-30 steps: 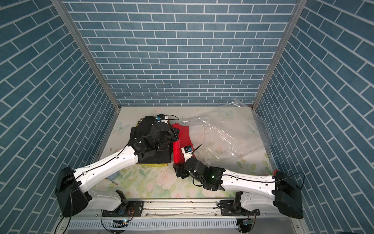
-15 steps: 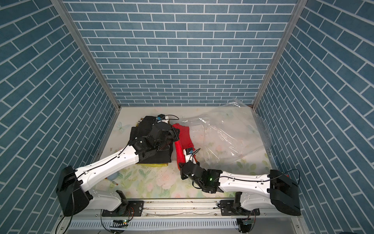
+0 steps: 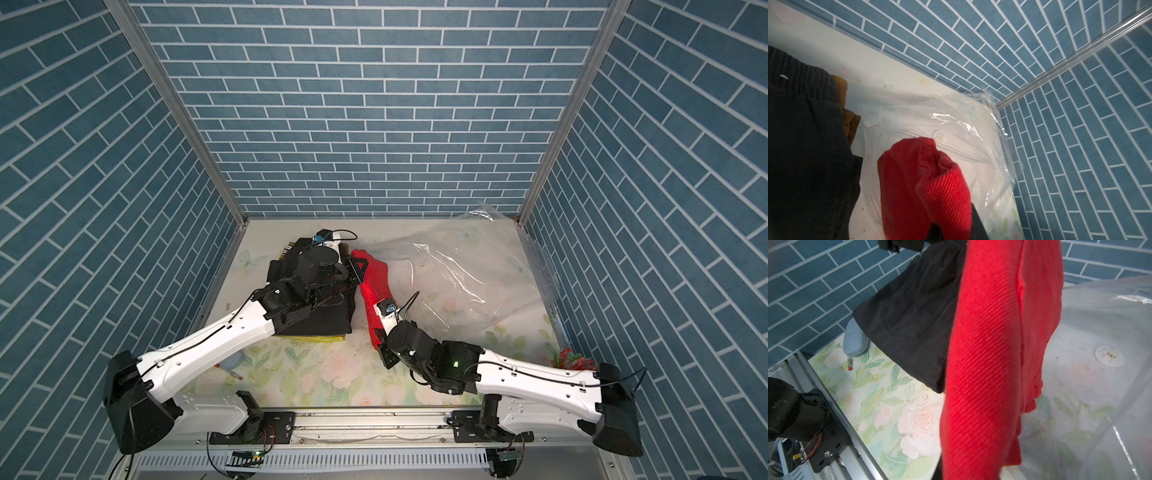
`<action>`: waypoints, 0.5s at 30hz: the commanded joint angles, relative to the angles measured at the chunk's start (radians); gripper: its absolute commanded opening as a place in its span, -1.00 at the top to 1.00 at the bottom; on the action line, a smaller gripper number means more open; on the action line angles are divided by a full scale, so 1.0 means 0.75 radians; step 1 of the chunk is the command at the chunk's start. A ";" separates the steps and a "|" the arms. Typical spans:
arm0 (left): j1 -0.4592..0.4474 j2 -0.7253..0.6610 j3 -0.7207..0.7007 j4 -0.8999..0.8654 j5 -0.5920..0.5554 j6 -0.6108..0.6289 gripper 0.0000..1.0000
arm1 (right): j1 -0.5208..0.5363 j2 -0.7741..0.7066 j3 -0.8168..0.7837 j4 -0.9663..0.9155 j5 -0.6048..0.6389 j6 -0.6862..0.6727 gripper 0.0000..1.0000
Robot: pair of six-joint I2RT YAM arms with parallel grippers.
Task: Take the trousers out of the vacuum bag
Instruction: Place the trousers at the center of the board.
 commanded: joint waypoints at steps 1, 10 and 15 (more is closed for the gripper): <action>0.015 -0.049 0.095 0.060 0.038 0.020 1.00 | -0.008 -0.013 0.120 -0.088 0.050 -0.178 1.00; 0.089 -0.053 0.270 0.000 0.108 0.075 1.00 | -0.017 0.168 0.492 -0.309 0.273 -0.413 1.00; 0.197 -0.043 0.364 -0.017 0.180 0.104 1.00 | -0.040 0.245 0.657 -0.331 0.355 -0.562 1.00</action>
